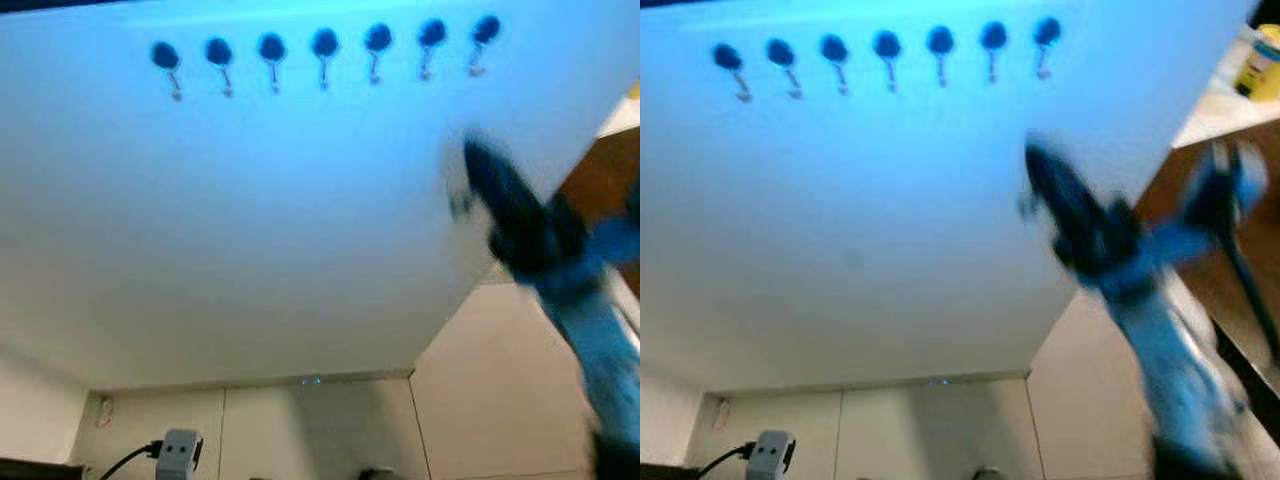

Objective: Hang keys on a hook

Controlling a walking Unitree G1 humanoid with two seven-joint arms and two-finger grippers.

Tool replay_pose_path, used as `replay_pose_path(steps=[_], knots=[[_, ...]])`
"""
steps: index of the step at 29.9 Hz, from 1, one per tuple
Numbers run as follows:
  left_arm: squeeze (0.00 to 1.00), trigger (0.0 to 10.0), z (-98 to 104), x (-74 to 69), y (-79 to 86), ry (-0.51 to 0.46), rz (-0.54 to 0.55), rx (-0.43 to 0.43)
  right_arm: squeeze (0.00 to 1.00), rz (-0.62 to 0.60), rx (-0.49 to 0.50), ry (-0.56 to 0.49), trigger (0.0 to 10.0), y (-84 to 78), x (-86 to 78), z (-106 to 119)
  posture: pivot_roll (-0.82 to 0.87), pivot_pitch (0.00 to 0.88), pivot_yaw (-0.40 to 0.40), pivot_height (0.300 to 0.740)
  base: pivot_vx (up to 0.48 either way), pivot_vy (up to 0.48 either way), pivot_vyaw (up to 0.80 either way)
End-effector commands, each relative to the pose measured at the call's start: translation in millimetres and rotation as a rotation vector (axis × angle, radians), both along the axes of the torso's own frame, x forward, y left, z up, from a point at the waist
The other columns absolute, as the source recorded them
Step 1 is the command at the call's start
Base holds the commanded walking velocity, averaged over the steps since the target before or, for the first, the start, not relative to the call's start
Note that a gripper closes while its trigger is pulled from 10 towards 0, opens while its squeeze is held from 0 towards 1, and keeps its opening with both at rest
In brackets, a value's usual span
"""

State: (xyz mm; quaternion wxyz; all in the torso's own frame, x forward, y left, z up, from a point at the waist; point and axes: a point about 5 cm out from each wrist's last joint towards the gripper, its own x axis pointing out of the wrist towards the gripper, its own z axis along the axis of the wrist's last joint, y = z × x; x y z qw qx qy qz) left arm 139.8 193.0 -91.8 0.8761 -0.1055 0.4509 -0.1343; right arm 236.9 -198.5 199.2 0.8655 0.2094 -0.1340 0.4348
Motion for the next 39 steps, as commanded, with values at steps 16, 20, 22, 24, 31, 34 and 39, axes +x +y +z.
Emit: replay_pose_path(steps=[16, 20, 22, 24, 31, 34, 39], knots=[[0.0, 10.0, -7, -20.3, -2.9, 0.087, -0.068, -0.017, 0.0, -0.361, -0.739, 0.678, 10.0, -33.4, 0.9, -139, -0.03, 0.127, 0.083, 0.74, 0.0, 0.0, 0.0], [0.0, 10.0, -8, -21.0, -4.5, 0.093, -0.095, -0.016, 0.0, -0.478, -0.728, 0.735, 10.0, -38.6, 10.0, -148, -0.02, 0.126, 0.082, 0.74, 0.0, 0.0, 0.0], [0.0, 10.0, -8, -21.8, -4.6, 0.096, -0.102, -0.015, 0.0, -0.483, -0.708, 0.756, 10.0, -38.4, 10.8, -151, -0.02, 0.128, 0.079, 0.74, 0.0, 0.0, 0.0], [0.0, 10.0, -8, -23.2, -4.6, 0.101, -0.107, -0.015, 0.0, -0.463, -0.712, 0.787, 10.0, -36.4, 9.1, -156, -0.02, 0.126, 0.08, 0.74, 0.0, 0.0, 0.0], [0.0, 10.0, -9, -24.9, -4.8, 0.102, -0.124, -0.008, 0.0, -0.225, -0.642, 0.768, 10.0, -0.4, 0.1, -166, -0.02, 0.126, 0.075, 0.74, 0.0, 0.0, 0.0], [0.0, 10.0, -9, -25.1, -5.5, 0.1, -0.128, -0.008, 0.0, -0.177, -0.554, 0.731, 10.0, 12.9, 2.8, -159, -0.03, 0.126, 0.075, 0.74, 0.0, 0.0, 0.0], [0.0, 10.0, -8, -20.8, -9.4, 0.086, -0.143, -0.017, 0.0, -0.017, -0.101, 0.48, 10.0, 39.0, 6.5, -99, -0.03, 0.128, 0.071, 0.74, 0.0, 0.0, 0.0]])
